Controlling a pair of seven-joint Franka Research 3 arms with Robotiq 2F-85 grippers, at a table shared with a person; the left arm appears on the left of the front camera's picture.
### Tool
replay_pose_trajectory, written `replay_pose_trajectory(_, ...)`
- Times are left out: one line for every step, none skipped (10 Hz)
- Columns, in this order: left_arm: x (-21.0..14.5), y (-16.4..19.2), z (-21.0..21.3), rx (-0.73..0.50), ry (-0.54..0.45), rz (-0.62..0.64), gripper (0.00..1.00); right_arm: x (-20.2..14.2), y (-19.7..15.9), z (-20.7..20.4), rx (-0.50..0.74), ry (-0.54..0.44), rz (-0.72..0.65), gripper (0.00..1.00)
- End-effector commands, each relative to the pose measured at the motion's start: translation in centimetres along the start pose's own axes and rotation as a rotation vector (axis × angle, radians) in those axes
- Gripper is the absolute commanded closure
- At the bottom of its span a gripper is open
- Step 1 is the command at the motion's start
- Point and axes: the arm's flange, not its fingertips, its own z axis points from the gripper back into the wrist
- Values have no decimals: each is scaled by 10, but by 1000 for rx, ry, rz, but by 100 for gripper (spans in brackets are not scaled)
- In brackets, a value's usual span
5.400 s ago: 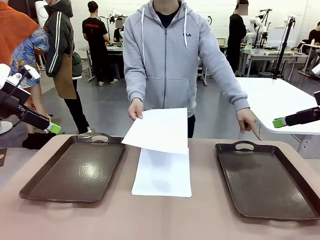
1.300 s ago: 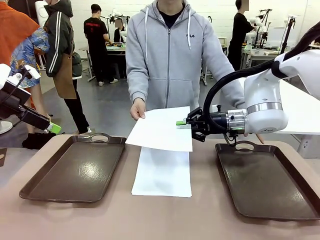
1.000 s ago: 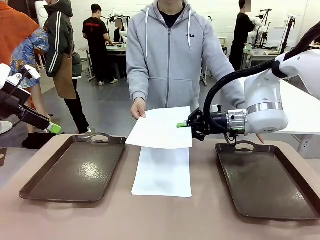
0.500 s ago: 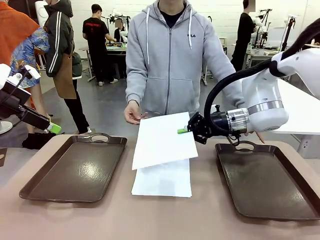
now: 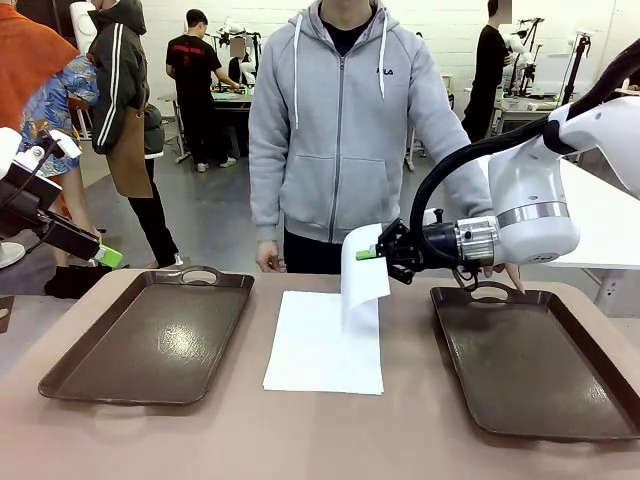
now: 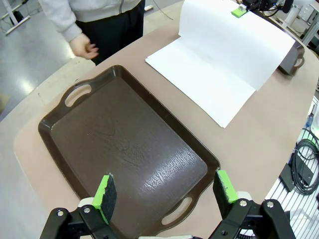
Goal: Sort the A4 documents.
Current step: Place the A4 Paper in the designated Handle tray.
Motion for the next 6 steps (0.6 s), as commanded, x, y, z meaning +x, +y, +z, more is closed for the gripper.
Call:
replay_pose_trajectory(-1, 0, 0, -7, -2, 2, 0, 0, -1, -4, 13, -9, -12, 100)
replay_pose_trajectory(-1, 0, 0, -7, -2, 2, 0, 0, -1, -4, 13, -9, -12, 100)
replay_pose_trajectory(-1, 0, 0, -7, -2, 2, 0, 0, -1, -4, 13, -9, -12, 100)
replay_pose_trajectory(-1, 0, 0, -7, -2, 2, 0, 0, -1, -4, 13, -9, -12, 100)
replay_pose_trajectory(-1, 0, 0, -7, -2, 2, 0, 0, -1, -4, 13, -9, -12, 100)
replay_pose_trajectory(-1, 0, 0, -7, -2, 2, 0, 0, -1, -4, 13, -9, -12, 100)
